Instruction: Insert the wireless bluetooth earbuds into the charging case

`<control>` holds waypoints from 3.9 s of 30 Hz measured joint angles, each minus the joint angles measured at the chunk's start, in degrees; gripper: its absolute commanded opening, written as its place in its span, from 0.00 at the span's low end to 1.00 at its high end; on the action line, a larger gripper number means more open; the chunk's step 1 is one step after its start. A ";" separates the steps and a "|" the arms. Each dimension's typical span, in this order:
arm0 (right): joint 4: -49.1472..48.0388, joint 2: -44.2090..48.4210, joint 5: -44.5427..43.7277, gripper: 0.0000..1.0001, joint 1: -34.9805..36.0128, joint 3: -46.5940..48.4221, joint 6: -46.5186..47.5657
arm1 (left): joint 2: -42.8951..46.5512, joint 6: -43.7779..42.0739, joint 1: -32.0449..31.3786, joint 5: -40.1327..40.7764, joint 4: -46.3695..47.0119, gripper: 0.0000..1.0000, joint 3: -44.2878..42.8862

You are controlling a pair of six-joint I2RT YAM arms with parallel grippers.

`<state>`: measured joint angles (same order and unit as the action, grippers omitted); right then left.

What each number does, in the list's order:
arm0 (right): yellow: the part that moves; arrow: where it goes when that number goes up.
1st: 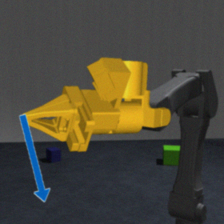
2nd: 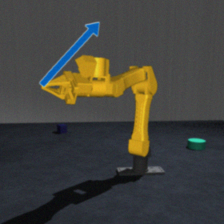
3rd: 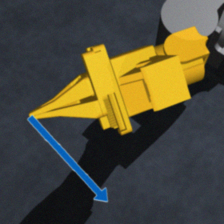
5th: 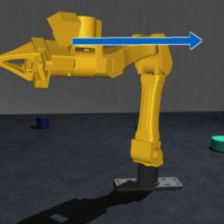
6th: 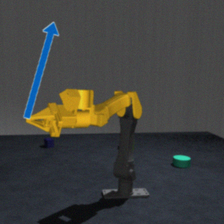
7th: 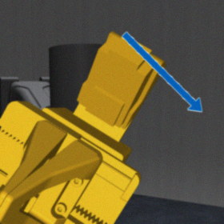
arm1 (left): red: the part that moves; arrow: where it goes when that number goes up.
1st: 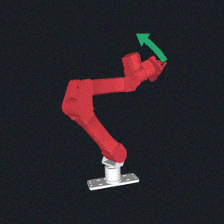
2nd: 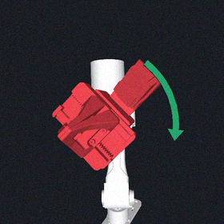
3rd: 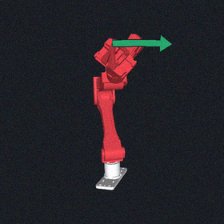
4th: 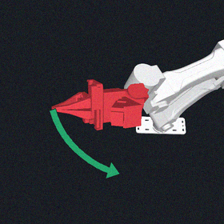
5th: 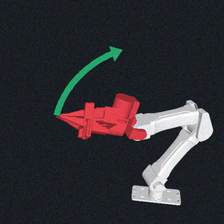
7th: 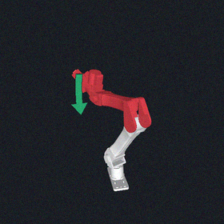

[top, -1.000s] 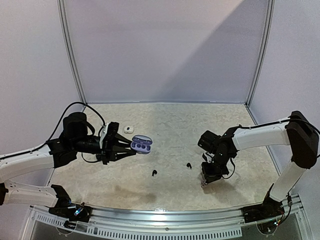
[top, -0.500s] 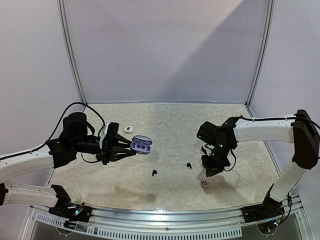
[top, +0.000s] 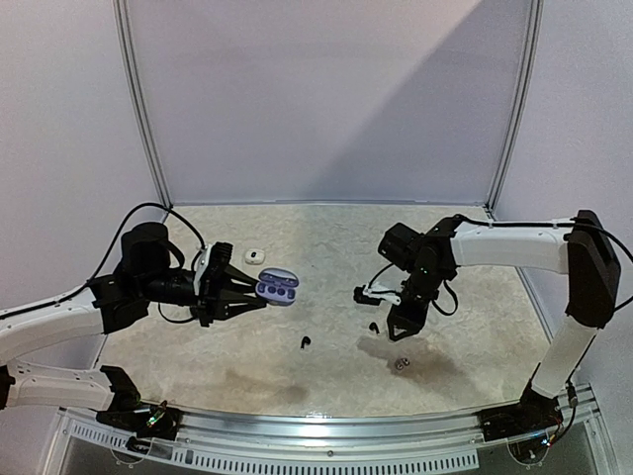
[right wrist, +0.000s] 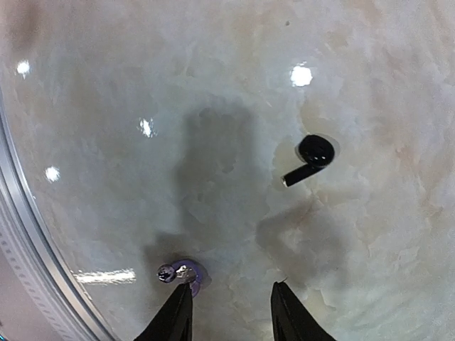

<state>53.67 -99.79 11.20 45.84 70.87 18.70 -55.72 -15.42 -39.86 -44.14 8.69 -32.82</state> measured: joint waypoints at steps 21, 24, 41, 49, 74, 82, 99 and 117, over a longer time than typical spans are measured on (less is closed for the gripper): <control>0.28 -6.51 -0.17 0.35 2.69 -4.13 22.34 | -0.17 -0.04 0.11 0.07 -0.92 0.00 0.00; 0.37 -5.90 -0.15 0.35 2.86 -4.92 22.38 | -0.17 -0.15 0.11 0.09 -0.98 0.00 0.00; 2.93 -2.16 0.04 0.24 5.27 -10.32 20.35 | -0.31 -0.94 0.11 0.02 -1.46 0.00 0.00; 3.76 -1.84 -0.37 0.20 5.57 -11.04 19.76 | -0.55 -1.11 0.11 0.02 -2.10 0.00 0.00; 3.23 -2.43 -12.66 0.06 6.01 -8.11 -1.62 | -0.63 -1.55 0.11 0.02 -2.27 0.00 0.00; 0.68 -1.62 -19.61 0.04 5.38 -7.63 -18.32 | -0.48 -1.70 0.11 0.04 -2.25 0.00 0.00; -8.61 1.86 -29.49 0.08 3.37 -15.56 -66.47 | -0.11 -2.01 0.11 0.04 -2.21 0.00 0.42; -8.57 3.30 -29.90 0.25 4.42 -13.81 -75.23 | 0.37 -3.06 0.11 0.26 -2.51 0.00 0.42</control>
<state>45.10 -96.49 -18.70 50.26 57.06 -56.53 -55.35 -18.48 -39.75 -43.88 6.17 -32.40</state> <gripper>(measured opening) 0.223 0.237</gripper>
